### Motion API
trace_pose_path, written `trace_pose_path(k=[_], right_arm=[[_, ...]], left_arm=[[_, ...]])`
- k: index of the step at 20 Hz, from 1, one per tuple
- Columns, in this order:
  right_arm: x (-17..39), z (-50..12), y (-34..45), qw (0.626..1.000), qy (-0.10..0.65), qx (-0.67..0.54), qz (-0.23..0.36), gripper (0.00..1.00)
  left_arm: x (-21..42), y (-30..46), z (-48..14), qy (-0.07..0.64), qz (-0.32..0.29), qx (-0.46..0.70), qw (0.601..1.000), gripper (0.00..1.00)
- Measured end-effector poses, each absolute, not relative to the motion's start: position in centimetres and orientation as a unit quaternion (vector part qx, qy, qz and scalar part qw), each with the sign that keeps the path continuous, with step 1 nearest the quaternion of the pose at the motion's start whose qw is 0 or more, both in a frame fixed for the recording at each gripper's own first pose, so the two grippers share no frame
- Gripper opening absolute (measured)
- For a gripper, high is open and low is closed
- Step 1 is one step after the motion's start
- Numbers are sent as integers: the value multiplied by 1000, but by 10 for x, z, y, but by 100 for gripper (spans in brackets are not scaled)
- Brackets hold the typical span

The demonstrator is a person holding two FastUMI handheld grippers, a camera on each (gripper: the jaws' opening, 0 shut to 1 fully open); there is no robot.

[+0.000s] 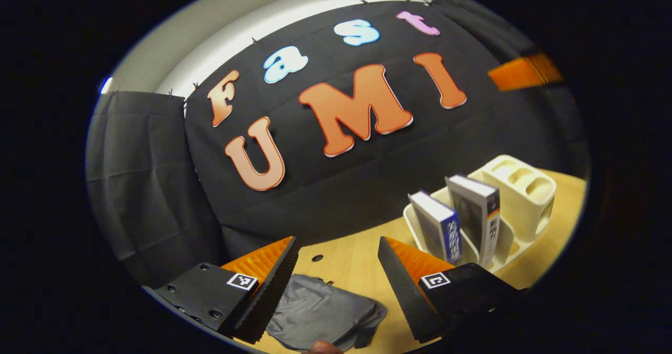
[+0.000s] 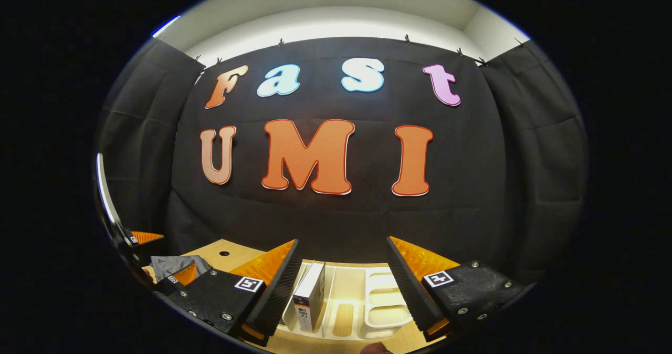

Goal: Open the schoolbag, grab two books from the bookshelf and put them into the schoolbag.

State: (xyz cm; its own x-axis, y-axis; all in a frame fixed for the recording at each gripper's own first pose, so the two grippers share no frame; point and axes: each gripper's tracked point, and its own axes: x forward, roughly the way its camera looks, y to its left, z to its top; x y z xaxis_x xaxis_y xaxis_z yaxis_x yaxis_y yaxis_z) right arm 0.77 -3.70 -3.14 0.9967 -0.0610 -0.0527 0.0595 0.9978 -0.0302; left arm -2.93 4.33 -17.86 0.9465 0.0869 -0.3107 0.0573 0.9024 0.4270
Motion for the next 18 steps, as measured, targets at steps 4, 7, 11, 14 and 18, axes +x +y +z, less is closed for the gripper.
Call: trace_pose_path(k=[4, 7, 11, 14, 18], right_arm=[[10, -36, -48, 999, 33, -17, -40, 95], [10, -40, -55, 998, 38, -23, -46, 95], [9, -42, -58, 998, 40, -31, -47, 95], [9, -45, -59, 997, 43, -34, -45, 95], [12, -46, -57, 998, 42, -32, -38, 95]], left_arm=[[-44, 75, -247, 221, -1, 299, 929, 97], [-60, 97, -291, 269, -4, 324, 907, 97], [-76, 115, -336, 310, -22, 356, 881, 97], [-94, 122, -360, 338, -31, 378, 861, 96], [-103, 137, -366, 349, -15, 429, 833, 95]])
